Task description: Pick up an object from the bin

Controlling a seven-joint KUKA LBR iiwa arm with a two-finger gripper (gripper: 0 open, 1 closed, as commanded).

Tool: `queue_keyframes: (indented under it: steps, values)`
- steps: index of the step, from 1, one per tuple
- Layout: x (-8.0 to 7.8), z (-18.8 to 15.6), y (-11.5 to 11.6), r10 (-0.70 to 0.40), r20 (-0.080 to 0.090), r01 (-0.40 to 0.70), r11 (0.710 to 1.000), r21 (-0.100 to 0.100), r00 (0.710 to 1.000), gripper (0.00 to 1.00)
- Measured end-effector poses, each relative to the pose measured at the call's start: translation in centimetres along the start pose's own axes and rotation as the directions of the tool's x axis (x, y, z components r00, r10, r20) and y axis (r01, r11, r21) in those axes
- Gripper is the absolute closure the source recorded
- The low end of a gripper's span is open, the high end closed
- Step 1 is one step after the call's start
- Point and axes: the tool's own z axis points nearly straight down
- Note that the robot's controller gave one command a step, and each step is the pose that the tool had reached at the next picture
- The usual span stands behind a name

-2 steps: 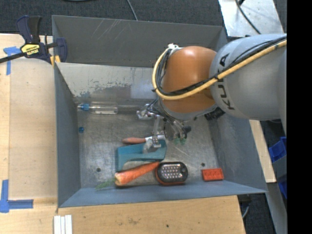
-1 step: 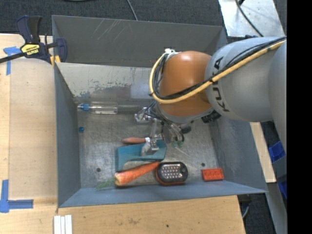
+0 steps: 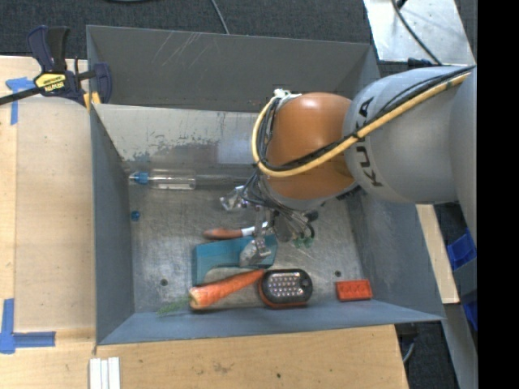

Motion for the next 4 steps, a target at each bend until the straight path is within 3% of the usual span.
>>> queue_keyframes:
  steps: [1,2,3,4]
  values:
    - [0.3,0.5,-0.5,-0.1,-0.024,0.1,0.995,-0.003,0.995,1.0]
    - [0.3,0.5,-0.5,-0.099,-0.024,0.099,0.995,-0.003,0.995,1.0]
    - [-0.1,-3.4,-0.3,-0.12,-0.006,0.12,0.993,0.001,0.993,1.0]
    - [1.4,-9.4,-0.5,-0.103,-0.007,0.104,0.995,0.001,0.995,1.0]
